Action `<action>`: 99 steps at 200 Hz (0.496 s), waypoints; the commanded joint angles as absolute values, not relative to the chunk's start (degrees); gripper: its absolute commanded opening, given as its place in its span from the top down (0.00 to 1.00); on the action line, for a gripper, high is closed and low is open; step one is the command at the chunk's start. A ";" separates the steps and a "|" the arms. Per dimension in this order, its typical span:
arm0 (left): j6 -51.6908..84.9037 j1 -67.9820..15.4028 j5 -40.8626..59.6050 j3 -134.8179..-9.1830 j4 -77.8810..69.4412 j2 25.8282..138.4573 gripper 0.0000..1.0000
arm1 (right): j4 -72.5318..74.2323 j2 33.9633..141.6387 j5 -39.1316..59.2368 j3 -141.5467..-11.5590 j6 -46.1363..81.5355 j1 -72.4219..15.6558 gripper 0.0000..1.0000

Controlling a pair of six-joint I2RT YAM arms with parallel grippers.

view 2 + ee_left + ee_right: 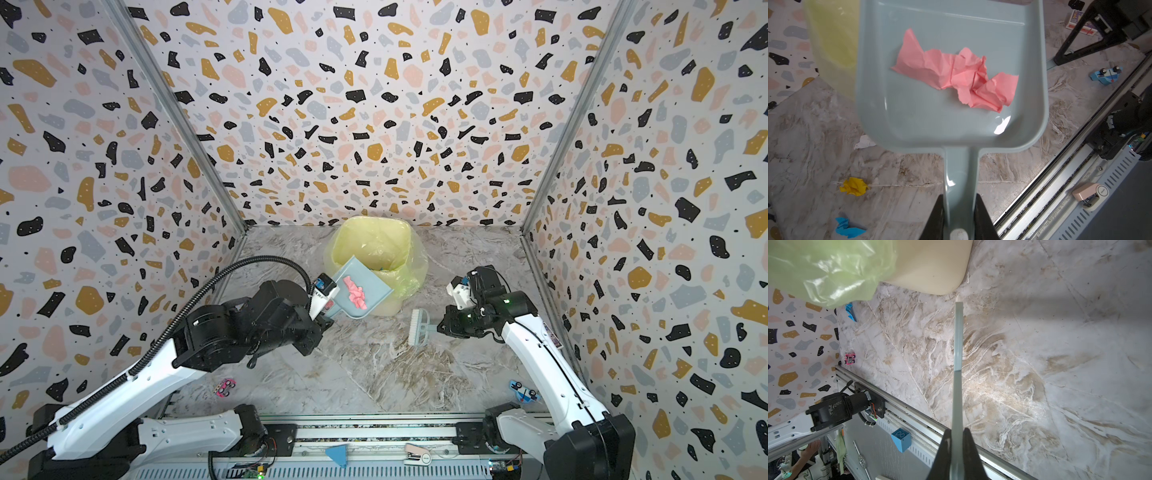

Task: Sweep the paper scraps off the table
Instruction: 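Lift the dustpan with the pink scrap toward the yellow bin while the right gripper withdraws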

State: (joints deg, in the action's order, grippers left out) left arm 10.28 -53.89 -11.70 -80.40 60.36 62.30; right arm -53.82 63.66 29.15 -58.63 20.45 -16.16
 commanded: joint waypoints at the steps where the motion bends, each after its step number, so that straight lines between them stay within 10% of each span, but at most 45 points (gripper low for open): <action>1: 6.41 -49.16 -14.23 -84.22 63.17 63.96 0.90 | -53.06 61.71 31.34 -57.24 20.96 -15.43 1.00; 99: -0.06 -38.86 -23.03 -93.20 60.12 72.17 0.92 | -50.28 59.02 35.20 -52.82 22.66 -14.50 1.00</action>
State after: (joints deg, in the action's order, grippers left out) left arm 3.22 -40.16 -20.49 -89.86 61.69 70.48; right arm -51.03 60.29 33.56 -52.95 22.22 -14.83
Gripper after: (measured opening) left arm 0.207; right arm 0.106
